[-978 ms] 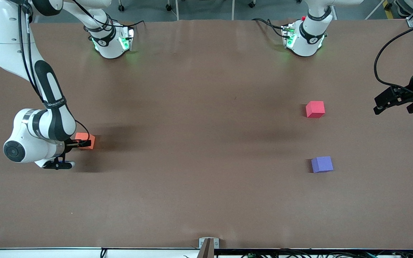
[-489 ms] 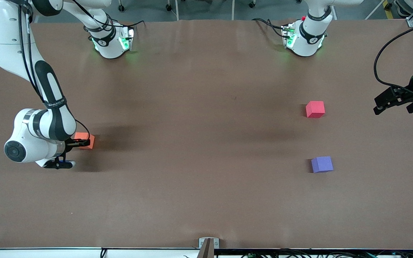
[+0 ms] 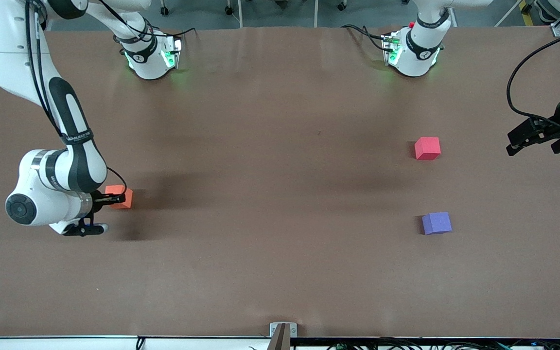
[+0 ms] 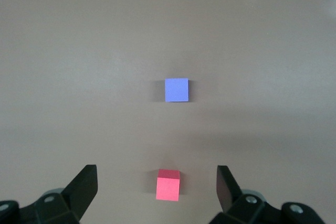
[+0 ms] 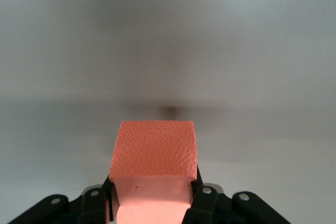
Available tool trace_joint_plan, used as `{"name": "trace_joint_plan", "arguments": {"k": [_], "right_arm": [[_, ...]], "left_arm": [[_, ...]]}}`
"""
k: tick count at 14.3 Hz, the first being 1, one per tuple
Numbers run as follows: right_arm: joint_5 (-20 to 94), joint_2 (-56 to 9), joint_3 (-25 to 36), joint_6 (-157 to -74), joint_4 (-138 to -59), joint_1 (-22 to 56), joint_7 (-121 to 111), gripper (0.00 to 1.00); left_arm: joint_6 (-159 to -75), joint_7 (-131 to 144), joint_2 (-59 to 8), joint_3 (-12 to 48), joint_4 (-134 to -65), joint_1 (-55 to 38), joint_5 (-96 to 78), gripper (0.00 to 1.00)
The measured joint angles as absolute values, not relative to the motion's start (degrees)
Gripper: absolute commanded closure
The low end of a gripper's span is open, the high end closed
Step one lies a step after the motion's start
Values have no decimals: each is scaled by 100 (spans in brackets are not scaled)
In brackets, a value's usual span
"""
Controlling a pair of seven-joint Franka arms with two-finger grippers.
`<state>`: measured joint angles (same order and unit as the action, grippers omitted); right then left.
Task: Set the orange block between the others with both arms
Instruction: 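Carry the orange cube with the right gripper to the table middle, then set down the cube and open the right gripper while the left gripper approaches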
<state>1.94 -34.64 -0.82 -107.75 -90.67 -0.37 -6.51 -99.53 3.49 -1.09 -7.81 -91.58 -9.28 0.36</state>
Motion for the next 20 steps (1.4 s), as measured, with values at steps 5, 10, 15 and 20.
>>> {"name": "trace_joint_plan", "arguments": {"k": [5, 10, 15, 20], "right_arm": [[199, -3408, -337, -10409, -7945, 1466, -754, 63], [159, -3981, -308, -10807, -7355, 3003, -1887, 62], [-769, -4576, -288, -10856, -6702, 3950, -2512, 62], [-1438, -5171, -250, -11321, -6500, 4636, -2700, 62]], "left_arm": [[-9953, 349, -110, -780, -9164, -931, 36, 0], [-9954, 349, -111, -780, -9167, -931, 36, 0], [-9954, 349, -113, -780, -9173, -931, 36, 0], [-9958, 349, -114, -780, -9179, -932, 36, 0]]}}
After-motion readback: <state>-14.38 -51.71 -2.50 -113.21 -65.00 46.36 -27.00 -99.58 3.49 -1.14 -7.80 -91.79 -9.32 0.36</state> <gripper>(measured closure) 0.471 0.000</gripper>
